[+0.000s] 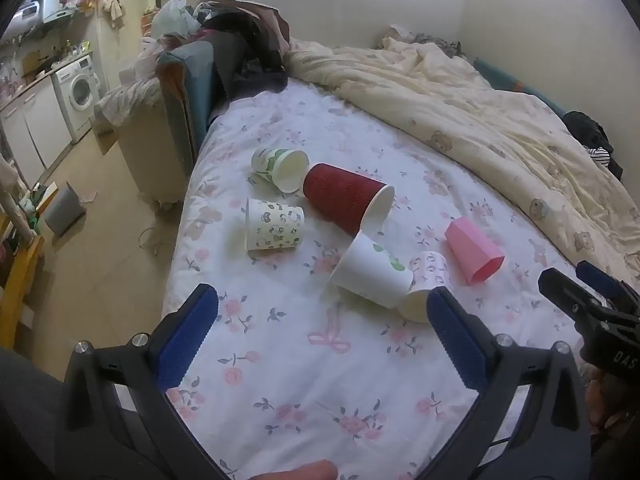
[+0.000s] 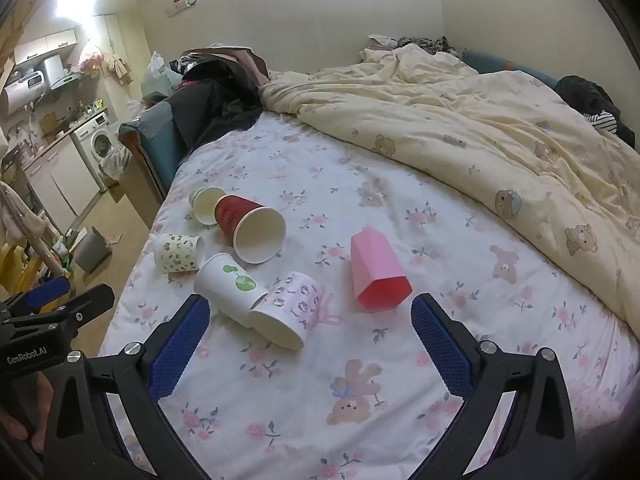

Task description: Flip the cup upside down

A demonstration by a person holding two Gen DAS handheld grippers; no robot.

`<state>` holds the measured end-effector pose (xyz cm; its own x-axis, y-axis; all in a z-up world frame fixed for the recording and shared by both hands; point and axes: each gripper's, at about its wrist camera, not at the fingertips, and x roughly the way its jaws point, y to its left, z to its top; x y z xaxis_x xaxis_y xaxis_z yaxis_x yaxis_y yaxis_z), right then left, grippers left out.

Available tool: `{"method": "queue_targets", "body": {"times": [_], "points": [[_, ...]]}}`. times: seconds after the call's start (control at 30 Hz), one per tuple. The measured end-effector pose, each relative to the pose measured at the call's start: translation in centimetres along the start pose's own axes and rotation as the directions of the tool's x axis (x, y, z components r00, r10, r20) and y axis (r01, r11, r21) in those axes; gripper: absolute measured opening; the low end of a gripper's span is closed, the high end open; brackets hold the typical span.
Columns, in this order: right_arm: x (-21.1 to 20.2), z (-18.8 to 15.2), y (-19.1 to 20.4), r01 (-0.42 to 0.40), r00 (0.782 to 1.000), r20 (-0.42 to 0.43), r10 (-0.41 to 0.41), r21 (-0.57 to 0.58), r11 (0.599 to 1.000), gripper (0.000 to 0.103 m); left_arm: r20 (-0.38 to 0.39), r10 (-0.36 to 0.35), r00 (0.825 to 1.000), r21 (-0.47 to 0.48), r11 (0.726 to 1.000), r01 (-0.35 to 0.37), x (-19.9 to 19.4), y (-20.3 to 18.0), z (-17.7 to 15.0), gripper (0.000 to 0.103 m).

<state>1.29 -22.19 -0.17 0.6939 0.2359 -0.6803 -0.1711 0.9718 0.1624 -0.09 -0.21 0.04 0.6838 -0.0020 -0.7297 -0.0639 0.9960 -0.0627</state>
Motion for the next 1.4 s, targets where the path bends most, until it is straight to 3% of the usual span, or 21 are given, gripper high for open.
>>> {"method": "queue_targets", "body": {"times": [1.4], "points": [[-0.16, 0.06, 0.28, -0.002, 1.000, -0.001, 0.002, -0.006, 1.000, 0.103, 0.003, 0.000, 1.000, -0.018, 1.000, 0.000, 0.06, 0.07, 0.26, 0.103]]}}
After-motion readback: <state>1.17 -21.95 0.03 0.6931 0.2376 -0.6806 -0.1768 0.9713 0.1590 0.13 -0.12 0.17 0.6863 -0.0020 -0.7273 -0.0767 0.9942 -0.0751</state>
